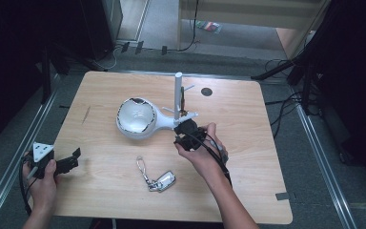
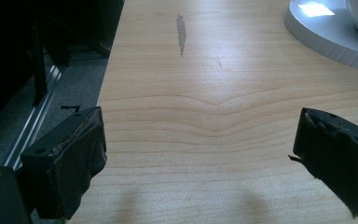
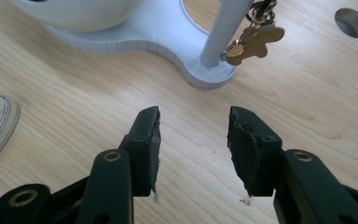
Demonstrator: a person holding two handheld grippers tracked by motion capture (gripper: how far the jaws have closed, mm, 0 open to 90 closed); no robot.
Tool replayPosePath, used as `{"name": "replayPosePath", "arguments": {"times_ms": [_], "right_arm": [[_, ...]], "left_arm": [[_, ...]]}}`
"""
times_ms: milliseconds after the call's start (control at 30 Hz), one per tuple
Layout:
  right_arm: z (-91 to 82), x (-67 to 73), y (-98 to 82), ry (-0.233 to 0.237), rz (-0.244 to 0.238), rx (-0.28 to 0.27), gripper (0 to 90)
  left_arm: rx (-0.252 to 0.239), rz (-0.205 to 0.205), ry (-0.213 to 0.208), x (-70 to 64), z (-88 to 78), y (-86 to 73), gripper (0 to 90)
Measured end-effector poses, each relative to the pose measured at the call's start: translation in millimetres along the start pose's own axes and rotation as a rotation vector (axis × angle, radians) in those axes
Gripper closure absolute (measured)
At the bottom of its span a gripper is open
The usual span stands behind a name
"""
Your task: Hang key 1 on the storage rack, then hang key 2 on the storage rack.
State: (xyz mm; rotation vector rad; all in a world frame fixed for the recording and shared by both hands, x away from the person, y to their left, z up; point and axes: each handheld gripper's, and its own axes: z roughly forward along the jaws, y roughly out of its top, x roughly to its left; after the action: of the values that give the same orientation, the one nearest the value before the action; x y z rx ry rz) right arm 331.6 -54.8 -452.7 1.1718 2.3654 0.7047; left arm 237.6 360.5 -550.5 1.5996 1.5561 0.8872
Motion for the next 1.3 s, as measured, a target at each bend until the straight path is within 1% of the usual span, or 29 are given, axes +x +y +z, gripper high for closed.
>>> {"name": "replayPosePath", "arguments": {"times_ms": [267, 333, 467, 633, 667, 800, 833, 1133, 1300], "right_arm": [[3.6, 2.4, -0.1, 0.037, -0.002, 0.032, 52.8], [4.3, 3.9, 0.2, 0.040, -0.005, 0.042, 52.7], [7.4, 8.5, 1.2, 0.063, -0.011, 0.074, 52.3], [10.7, 13.0, 3.1, 0.090, -0.015, 0.097, 52.4], [10.9, 14.1, 3.4, 0.093, -0.014, 0.100, 52.4], [12.1, 19.6, 4.5, 0.127, -0.007, 0.130, 52.7], [12.4, 20.5, 4.6, 0.134, -0.012, 0.135, 52.7], [14.9, 33.4, 5.4, 0.160, -0.012, 0.174, 53.6], [17.9, 42.0, 5.3, 0.177, -0.029, 0.189, 53.6]], "left_arm": [[0.000, -0.001, 0.001, 0.1, 0.0, 0.0, 2.8], [-0.001, -0.001, 0.001, 0.0, 0.0, 0.0, 2.8], [0.000, -0.001, 0.001, 0.1, 0.1, 0.0, 2.8], [0.000, -0.002, 0.003, -0.1, 0.5, 0.1, 2.8], [0.000, -0.001, 0.003, 0.0, 0.5, 0.2, 2.8], [-0.002, -0.002, 0.003, -0.2, 0.2, 0.1, 2.8], [-0.003, -0.002, 0.003, -0.1, 0.1, 0.1, 2.8], [-0.002, -0.001, 0.002, -0.2, 0.2, 0.1, 2.8], [-0.003, -0.002, 0.002, -0.1, 0.3, 0.1, 2.8]]}}
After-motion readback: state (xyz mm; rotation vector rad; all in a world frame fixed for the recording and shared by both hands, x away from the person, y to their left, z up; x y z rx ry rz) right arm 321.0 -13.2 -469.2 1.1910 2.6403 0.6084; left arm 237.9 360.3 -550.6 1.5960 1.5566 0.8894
